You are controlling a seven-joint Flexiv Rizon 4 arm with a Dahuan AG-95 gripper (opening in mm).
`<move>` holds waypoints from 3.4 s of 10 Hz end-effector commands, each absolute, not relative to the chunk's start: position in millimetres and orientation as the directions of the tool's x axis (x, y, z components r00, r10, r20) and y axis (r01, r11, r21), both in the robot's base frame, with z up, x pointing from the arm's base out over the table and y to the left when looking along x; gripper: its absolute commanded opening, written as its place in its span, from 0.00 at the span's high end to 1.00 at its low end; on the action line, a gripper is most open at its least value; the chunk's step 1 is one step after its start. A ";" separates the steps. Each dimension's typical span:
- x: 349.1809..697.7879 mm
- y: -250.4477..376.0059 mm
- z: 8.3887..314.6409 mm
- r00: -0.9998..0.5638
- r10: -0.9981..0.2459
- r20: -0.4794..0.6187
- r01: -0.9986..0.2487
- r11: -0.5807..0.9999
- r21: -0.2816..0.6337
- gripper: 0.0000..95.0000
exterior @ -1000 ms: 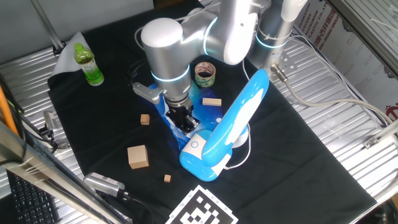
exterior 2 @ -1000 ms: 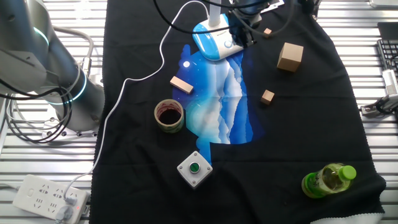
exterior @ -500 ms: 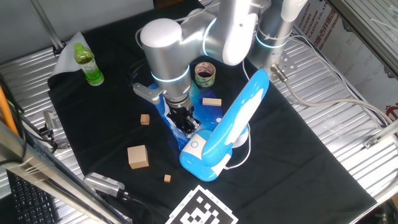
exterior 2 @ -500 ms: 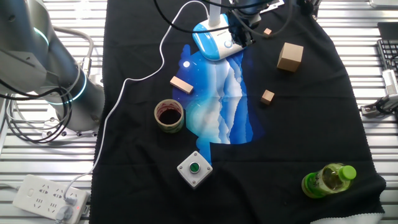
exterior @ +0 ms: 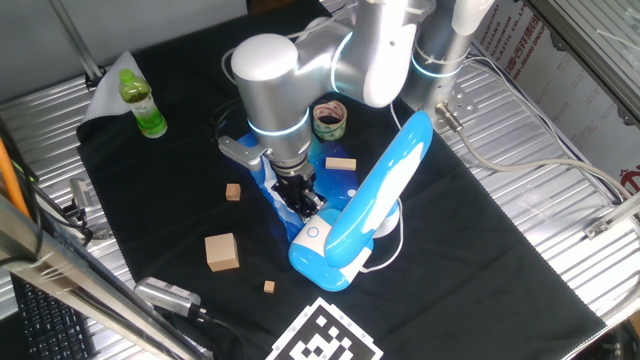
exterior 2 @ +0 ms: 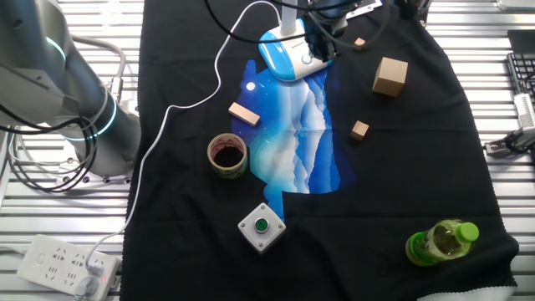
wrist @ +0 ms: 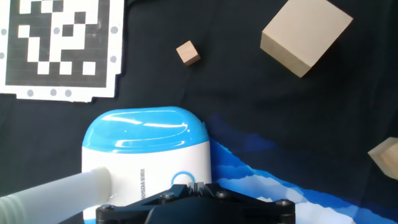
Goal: Turn on the desk lamp by pressing the button
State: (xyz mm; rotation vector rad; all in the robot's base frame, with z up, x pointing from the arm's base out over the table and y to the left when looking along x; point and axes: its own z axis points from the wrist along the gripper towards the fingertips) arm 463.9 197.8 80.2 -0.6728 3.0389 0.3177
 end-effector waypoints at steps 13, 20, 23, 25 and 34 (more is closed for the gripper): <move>456.2 206.9 64.5 -0.912 -0.406 -0.063 -0.410 0.893 0.184 1.00; 456.3 207.1 58.9 -0.911 -0.406 -0.065 -0.411 0.893 0.182 1.00; 456.1 207.4 57.2 -0.911 -0.407 -0.065 -0.412 0.893 0.181 1.00; 455.8 207.9 56.4 -0.912 -0.406 -0.065 -0.411 0.894 0.180 1.00; 454.7 209.7 50.0 -0.912 -0.405 -0.070 -0.411 0.894 0.178 1.00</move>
